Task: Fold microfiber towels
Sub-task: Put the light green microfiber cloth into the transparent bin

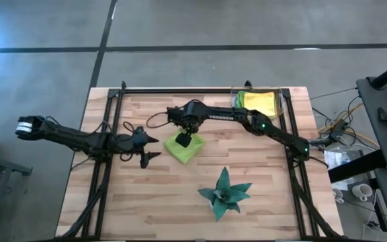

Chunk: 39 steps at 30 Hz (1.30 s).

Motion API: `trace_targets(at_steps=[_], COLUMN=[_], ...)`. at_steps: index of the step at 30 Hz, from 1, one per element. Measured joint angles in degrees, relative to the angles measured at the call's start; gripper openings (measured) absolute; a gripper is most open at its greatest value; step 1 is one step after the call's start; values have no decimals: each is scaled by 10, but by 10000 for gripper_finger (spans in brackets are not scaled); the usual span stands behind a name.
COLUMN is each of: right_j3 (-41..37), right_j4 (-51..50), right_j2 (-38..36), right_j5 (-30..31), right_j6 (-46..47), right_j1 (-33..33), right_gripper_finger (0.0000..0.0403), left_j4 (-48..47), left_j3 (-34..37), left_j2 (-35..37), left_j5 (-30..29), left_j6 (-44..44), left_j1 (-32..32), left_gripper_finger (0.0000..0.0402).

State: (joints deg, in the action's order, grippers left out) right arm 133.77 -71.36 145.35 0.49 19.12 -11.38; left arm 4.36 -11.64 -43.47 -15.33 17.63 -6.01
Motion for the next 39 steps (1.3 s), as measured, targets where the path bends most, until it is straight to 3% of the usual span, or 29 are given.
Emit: trace_targets(at_steps=[15,18,23,24,33,39], right_j3=[-72,-76,-77,-77,-84,-81], right_j4=[47,53,67,67,29,-51], right_j2=[11,11,11,11,-31,-94], right_j5=[-36,-32,-41,-41,-33,41], right_j6=[55,63,62,61,60,80], right_j1=[7,8,9,9,-8,-42], right_gripper_finger=[202,154,30,23,10,10], left_j4=[17,31,45,43,42,44], left_j3=[0,0,-1,-1,-1,-11], left_j2=[-12,-12,-10,-9,-6,-5], left_j5=[13,11,10,10,9,14], left_j6=[-15,-15,-15,-16,-15,-14], left_j1=[0,0,0,0,0,-1], left_gripper_finger=[290,290,290,290,290,290])
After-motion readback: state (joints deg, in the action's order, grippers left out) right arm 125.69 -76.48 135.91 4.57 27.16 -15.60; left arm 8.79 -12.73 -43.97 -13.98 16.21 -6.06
